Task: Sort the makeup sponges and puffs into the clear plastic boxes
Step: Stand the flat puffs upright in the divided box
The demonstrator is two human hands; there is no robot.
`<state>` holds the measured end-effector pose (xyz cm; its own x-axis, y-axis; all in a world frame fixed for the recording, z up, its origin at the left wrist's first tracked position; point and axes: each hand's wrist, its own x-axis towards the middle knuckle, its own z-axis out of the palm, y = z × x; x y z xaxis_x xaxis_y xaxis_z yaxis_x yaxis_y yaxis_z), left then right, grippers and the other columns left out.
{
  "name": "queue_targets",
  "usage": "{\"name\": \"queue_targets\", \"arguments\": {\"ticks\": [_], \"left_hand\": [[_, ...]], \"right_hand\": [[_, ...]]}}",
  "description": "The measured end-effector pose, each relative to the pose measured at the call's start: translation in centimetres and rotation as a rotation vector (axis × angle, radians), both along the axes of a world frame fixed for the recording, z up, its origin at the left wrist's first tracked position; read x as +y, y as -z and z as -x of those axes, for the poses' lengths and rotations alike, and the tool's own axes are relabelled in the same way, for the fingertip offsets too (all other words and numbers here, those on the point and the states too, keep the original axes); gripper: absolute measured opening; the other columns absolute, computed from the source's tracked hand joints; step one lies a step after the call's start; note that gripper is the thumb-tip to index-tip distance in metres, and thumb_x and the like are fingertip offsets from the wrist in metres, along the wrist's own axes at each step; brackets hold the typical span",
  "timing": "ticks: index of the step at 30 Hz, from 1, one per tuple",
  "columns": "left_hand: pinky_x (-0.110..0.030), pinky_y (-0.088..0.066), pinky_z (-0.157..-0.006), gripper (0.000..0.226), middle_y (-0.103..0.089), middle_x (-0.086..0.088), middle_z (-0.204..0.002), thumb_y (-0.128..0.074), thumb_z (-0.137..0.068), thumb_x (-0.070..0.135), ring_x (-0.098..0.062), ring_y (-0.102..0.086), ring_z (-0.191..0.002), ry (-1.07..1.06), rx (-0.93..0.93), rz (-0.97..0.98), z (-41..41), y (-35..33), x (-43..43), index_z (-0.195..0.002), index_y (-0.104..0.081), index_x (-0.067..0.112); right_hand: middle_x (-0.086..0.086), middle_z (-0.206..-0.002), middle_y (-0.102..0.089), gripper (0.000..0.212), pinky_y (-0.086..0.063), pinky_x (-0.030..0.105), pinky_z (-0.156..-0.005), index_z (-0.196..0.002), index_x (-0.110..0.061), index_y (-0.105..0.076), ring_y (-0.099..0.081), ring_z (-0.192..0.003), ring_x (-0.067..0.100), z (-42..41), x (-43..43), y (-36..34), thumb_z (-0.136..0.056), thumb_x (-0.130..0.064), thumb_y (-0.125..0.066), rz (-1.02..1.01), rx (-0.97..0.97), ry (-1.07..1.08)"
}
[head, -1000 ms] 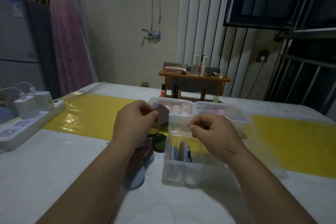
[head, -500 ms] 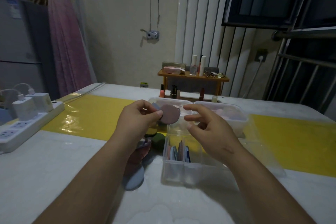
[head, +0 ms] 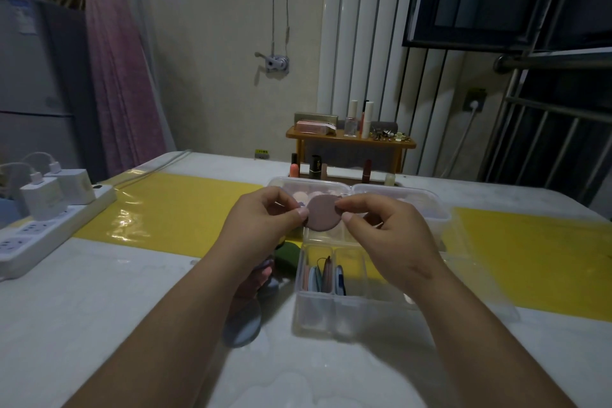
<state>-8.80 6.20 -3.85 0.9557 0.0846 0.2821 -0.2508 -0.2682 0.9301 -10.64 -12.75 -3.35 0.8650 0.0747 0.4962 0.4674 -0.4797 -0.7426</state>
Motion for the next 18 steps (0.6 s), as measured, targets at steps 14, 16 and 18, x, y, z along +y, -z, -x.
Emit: {"name": "queue_targets", "arguments": {"ticks": [14, 16, 18], "left_hand": [[-0.024, -0.043, -0.058, 0.017, -0.071, -0.005, -0.079, -0.069, -0.089, 0.026, -0.015, -0.06, -0.07, -0.125, 0.0, -0.096, -0.63, 0.43, 0.6, -0.076, -0.068, 0.016], [-0.025, -0.043, -0.058, 0.017, -0.071, -0.005, -0.078, -0.069, -0.089, 0.027, -0.014, -0.058, -0.069, -0.13, 0.002, -0.102, -0.59, 0.4, 0.61, -0.075, -0.068, 0.016], [-0.024, -0.043, -0.058, 0.017, -0.071, -0.003, -0.078, -0.068, -0.089, 0.028, -0.014, -0.059, -0.07, -0.128, 0.007, -0.113, -0.5, 0.33, 0.59, -0.076, -0.068, 0.017]], "right_hand": [[0.0, -0.069, -0.069, 0.012, -0.058, 0.045, -0.072, -0.073, -0.022, -0.064, -0.067, -0.07, 0.015, 0.59, -0.76, -0.73, -0.078, -0.014, -0.055, 0.169, 0.083, -0.009], [0.002, -0.066, -0.07, 0.014, -0.059, 0.045, -0.072, -0.073, -0.02, -0.062, -0.069, -0.064, 0.013, 0.69, -0.76, -0.72, -0.079, -0.01, -0.055, 0.193, 0.113, -0.027], [0.002, -0.066, -0.07, 0.015, -0.058, 0.043, -0.071, -0.071, -0.022, -0.061, -0.068, -0.065, 0.013, 0.75, -0.72, -0.76, -0.078, -0.01, -0.055, 0.221, 0.125, -0.018]]}}
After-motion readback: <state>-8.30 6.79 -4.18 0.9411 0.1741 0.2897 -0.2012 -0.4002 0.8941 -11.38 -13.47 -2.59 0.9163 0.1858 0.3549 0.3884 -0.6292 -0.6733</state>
